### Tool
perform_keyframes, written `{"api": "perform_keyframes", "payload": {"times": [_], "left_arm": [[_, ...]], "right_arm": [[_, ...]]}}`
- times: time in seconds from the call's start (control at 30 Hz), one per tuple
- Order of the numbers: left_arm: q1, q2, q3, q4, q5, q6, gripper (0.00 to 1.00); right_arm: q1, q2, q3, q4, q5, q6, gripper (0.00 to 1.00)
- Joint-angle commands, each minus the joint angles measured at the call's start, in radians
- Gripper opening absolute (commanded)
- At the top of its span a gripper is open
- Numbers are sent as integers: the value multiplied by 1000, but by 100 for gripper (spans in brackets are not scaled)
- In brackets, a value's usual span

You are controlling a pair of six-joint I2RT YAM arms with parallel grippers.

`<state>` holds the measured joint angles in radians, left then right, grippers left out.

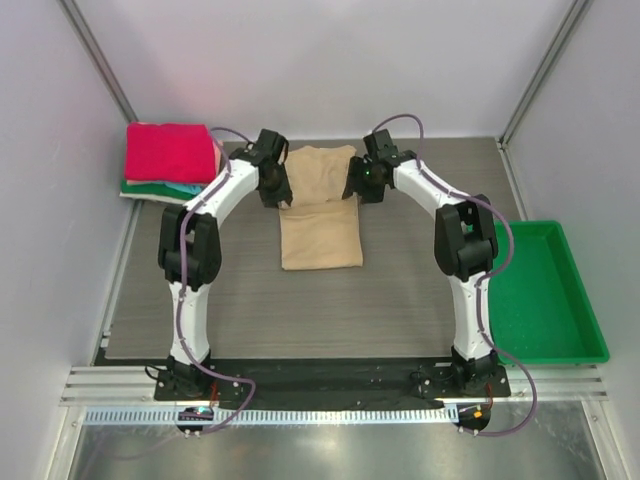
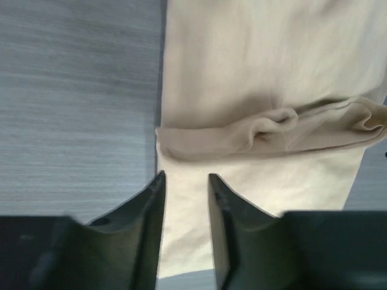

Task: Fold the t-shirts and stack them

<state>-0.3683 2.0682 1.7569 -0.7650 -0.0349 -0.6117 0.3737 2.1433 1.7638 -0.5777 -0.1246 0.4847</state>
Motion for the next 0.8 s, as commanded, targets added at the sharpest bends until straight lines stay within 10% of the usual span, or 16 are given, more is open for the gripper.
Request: {"api": "perform_keyframes", "payload": {"times": [0.0,0.17,0.53,0.77], "left_arm": [[52,85,215,-132,29,13,38],[63,86,392,-244,30,40,55],[32,-471,-523,148,148,-34,55],[-14,-802,-1018,410,171,-155,56]], "right_arm": [[-56,83,176,-16,-46,-3,64],[-87,87,418,-169,-29,-15,67],[-75,-431,-540,159,-223,23,70],[-47,-553,-816,341,-302,48,71]]}}
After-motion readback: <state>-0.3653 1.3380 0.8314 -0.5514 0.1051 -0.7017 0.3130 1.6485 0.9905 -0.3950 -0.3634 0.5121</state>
